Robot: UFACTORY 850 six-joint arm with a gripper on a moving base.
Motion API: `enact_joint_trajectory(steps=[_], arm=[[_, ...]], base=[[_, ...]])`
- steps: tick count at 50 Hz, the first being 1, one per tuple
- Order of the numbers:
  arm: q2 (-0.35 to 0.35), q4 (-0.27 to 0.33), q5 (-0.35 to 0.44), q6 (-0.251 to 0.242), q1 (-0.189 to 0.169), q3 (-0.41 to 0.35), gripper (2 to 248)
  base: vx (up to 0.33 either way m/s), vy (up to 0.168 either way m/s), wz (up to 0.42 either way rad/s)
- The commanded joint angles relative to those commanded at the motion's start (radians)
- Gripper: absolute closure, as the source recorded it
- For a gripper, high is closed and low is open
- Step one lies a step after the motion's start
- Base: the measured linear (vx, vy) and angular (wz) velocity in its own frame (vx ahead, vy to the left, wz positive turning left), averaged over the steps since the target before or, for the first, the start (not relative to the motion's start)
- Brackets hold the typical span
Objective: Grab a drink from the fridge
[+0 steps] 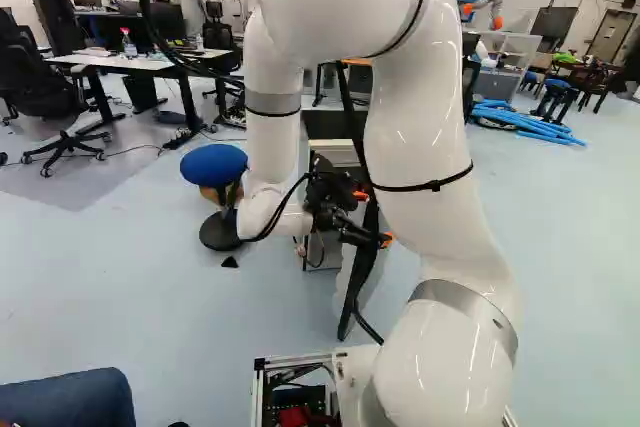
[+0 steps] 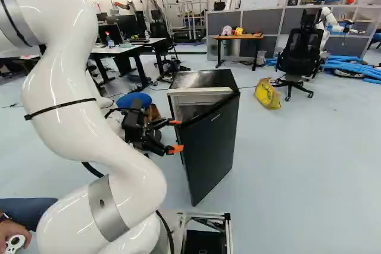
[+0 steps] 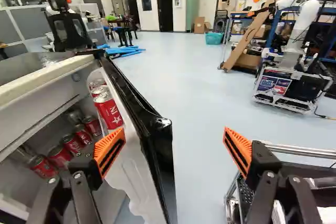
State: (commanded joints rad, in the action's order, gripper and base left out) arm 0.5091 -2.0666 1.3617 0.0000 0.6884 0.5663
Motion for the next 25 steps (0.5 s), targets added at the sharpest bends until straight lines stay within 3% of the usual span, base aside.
enact_joint_trajectory(steps=[25], arm=[[0.001, -0.129, 0.036, 0.000, -0.135, 0.041, 3]], base=[[0.000, 0.000, 0.000]])
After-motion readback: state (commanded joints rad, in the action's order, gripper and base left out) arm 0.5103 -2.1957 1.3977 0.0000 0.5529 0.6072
